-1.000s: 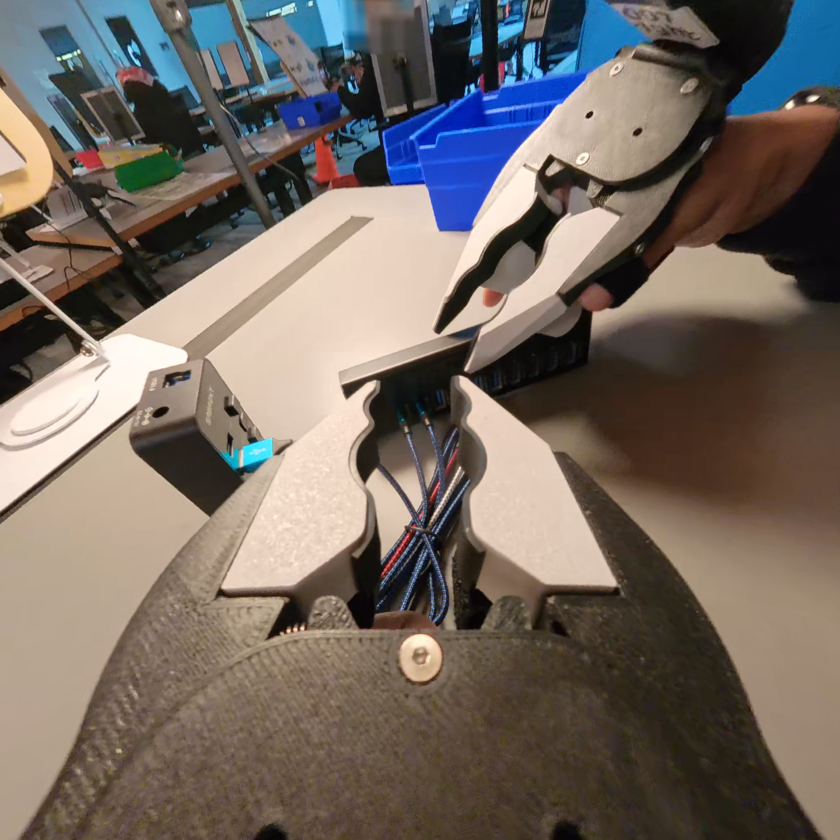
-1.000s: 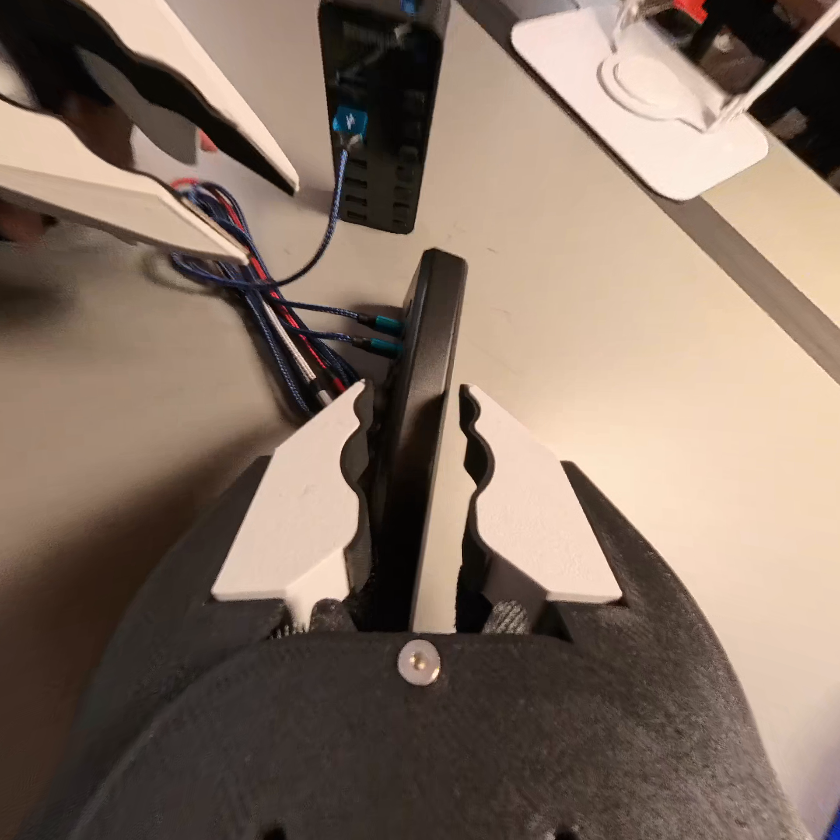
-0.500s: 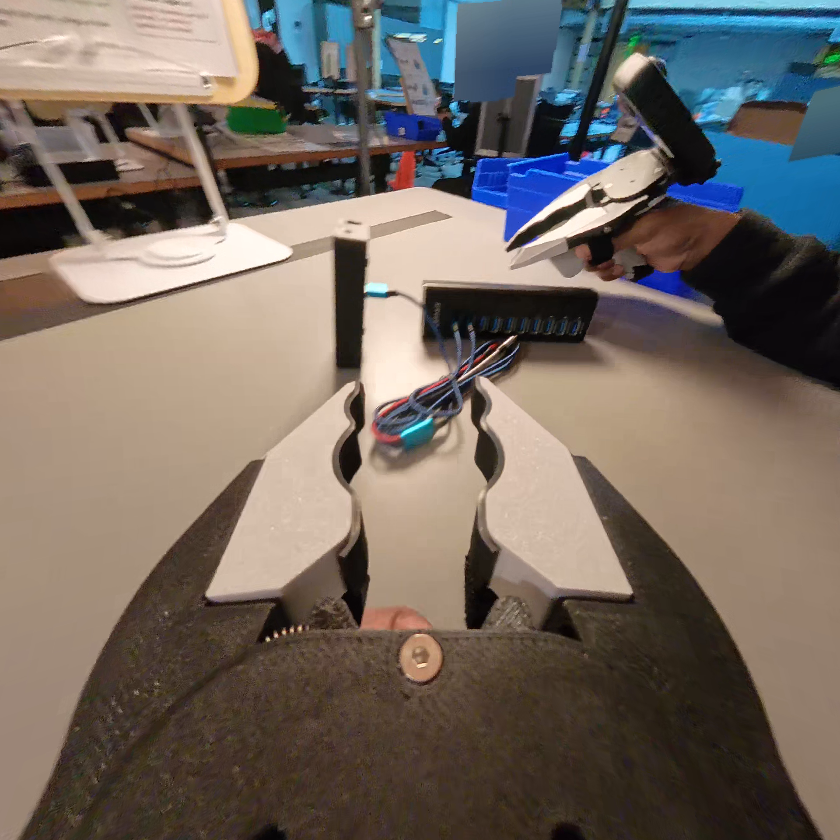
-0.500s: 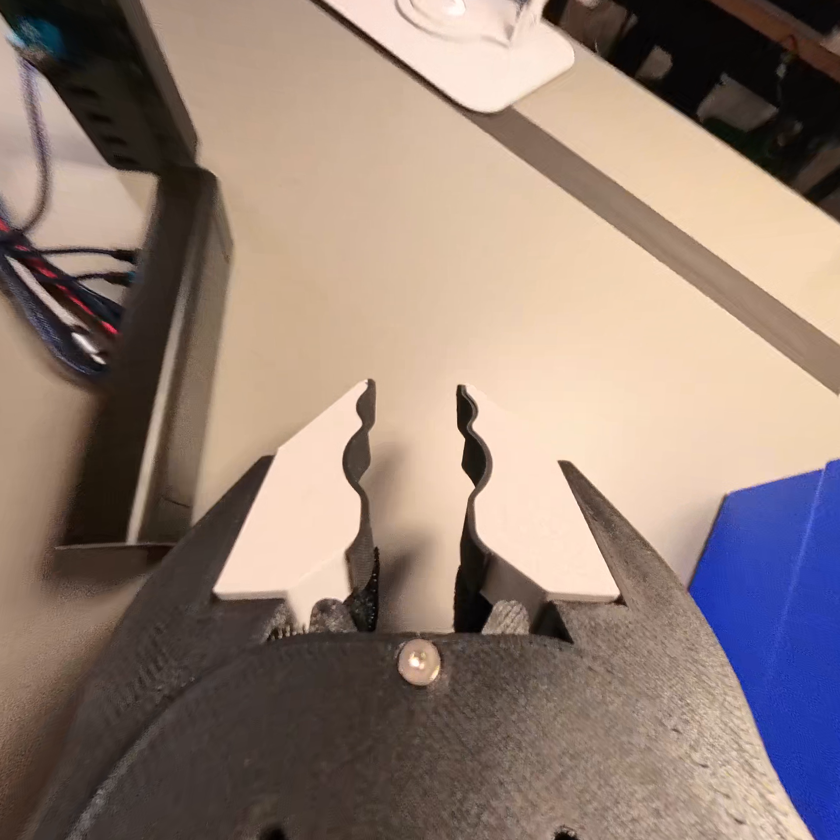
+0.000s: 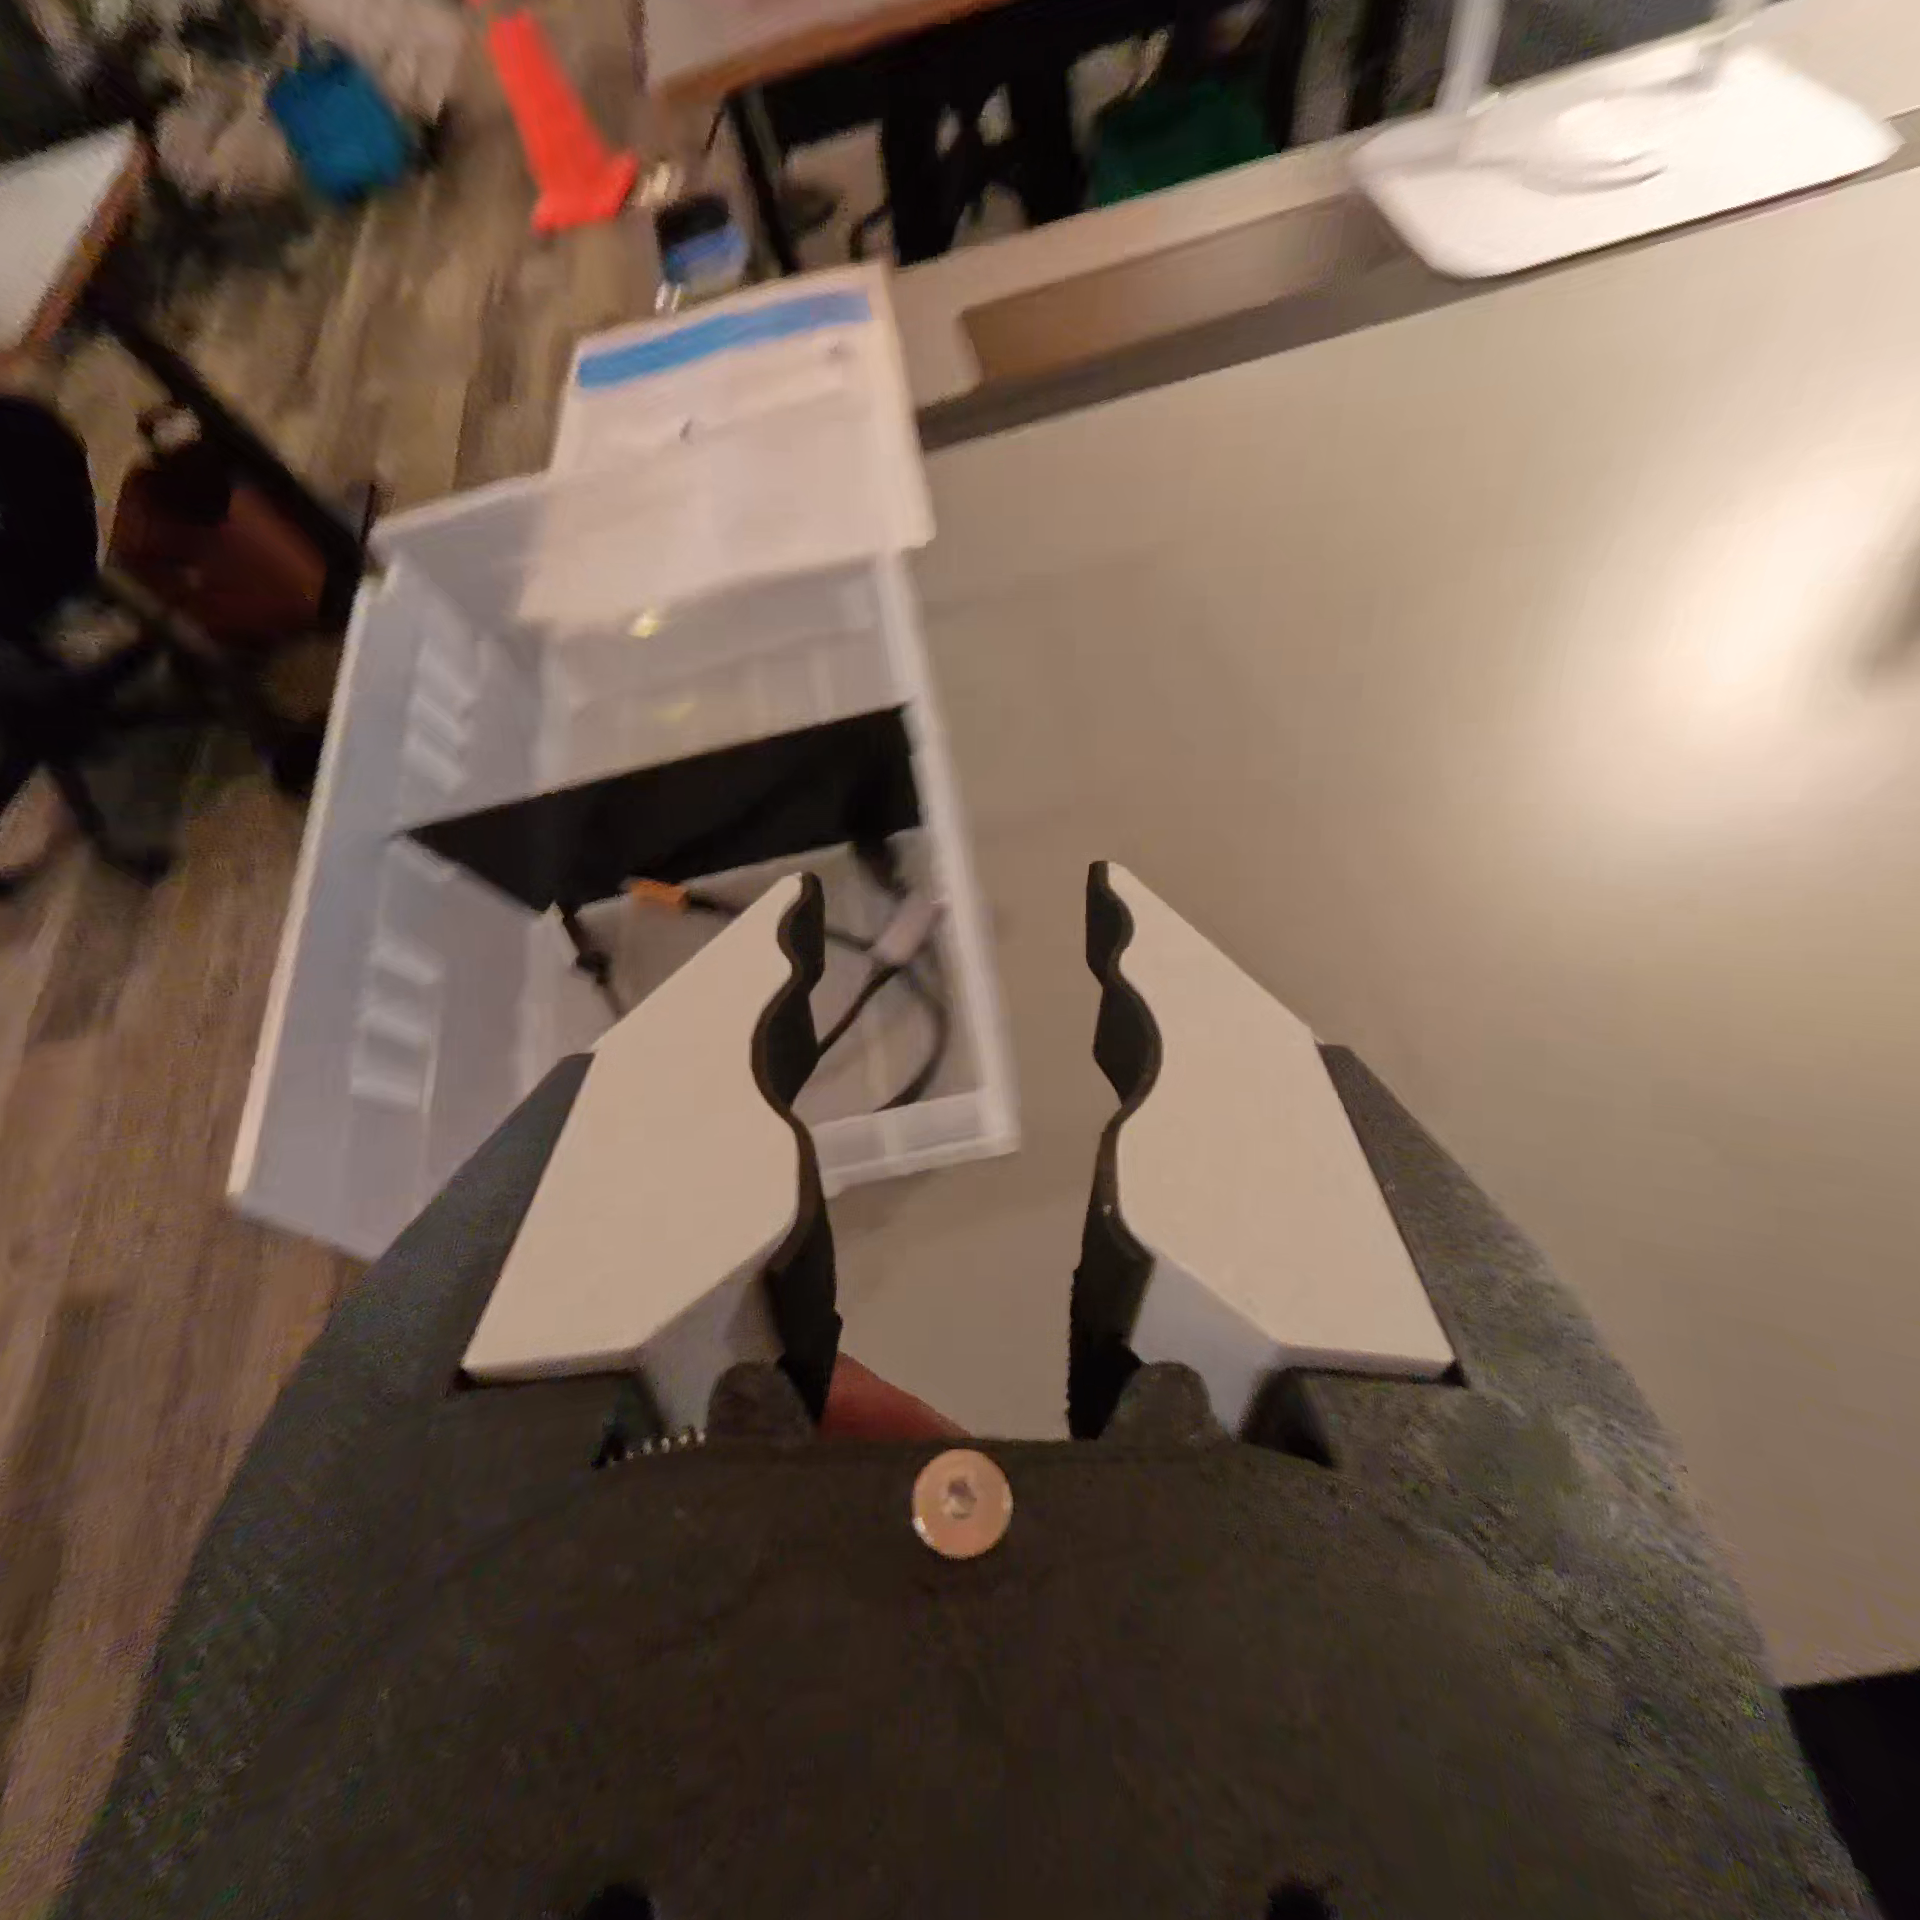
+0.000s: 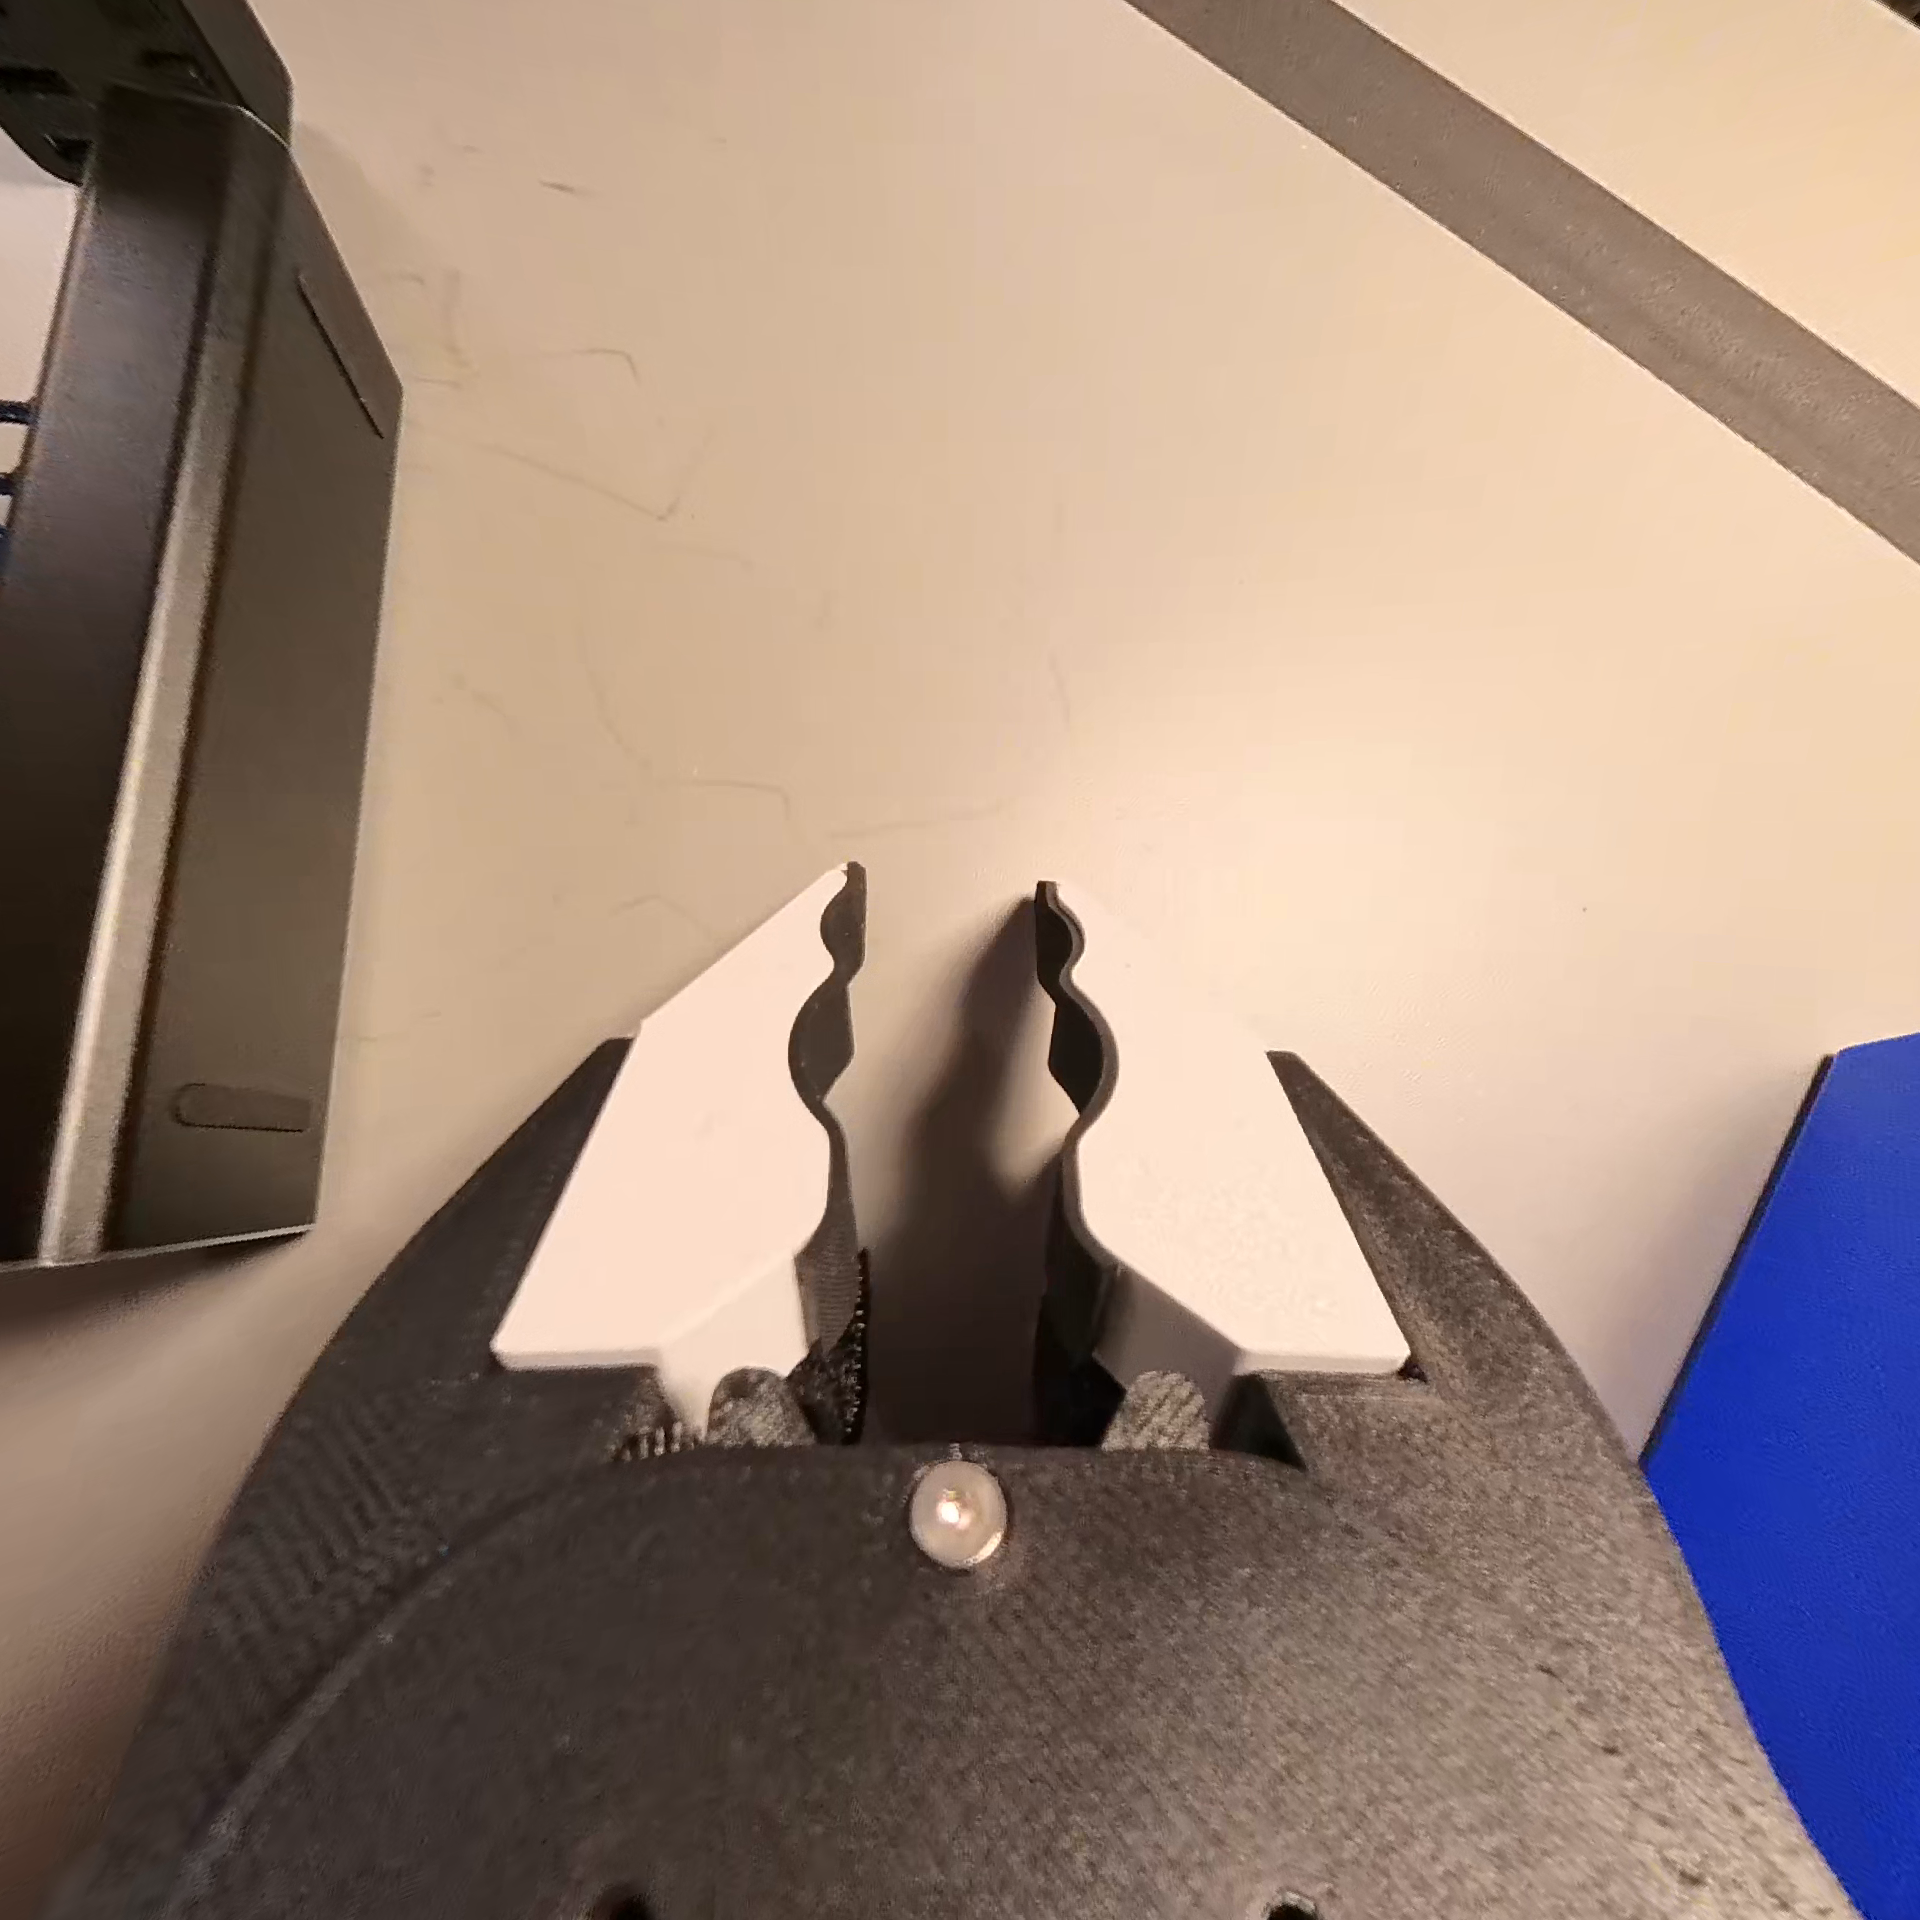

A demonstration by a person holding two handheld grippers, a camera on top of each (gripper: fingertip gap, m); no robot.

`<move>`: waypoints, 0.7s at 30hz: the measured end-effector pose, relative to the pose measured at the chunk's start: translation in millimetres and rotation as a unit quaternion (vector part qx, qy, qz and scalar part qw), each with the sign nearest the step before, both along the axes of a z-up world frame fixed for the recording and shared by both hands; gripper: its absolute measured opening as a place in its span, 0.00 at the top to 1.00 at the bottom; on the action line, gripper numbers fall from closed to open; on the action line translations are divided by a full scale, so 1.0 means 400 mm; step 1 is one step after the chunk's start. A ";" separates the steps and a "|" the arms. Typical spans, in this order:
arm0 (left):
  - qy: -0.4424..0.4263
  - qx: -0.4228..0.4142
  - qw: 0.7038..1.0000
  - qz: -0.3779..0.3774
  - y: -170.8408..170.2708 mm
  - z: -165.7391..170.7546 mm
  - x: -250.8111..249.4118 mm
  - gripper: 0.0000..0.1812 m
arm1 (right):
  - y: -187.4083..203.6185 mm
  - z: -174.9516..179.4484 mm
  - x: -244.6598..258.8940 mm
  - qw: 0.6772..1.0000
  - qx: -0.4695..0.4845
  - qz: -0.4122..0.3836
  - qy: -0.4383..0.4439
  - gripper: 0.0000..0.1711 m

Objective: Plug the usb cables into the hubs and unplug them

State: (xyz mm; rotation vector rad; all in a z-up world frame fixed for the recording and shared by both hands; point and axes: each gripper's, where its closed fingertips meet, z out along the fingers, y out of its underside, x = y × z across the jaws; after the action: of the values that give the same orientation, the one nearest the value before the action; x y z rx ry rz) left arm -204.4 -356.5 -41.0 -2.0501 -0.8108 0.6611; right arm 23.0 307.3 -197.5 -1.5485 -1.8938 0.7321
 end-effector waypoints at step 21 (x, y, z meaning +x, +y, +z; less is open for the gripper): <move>-0.222 -0.160 0.944 0.183 -0.145 -0.345 -0.414 0.76 | -0.004 -0.001 -0.008 1.000 -0.003 -0.001 0.003 0.82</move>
State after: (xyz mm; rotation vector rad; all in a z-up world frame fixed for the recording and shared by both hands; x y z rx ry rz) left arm -370.0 -414.6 -179.1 -2.4125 -1.4502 0.5601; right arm 19.8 305.6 -197.9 -1.5502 -1.8863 0.7416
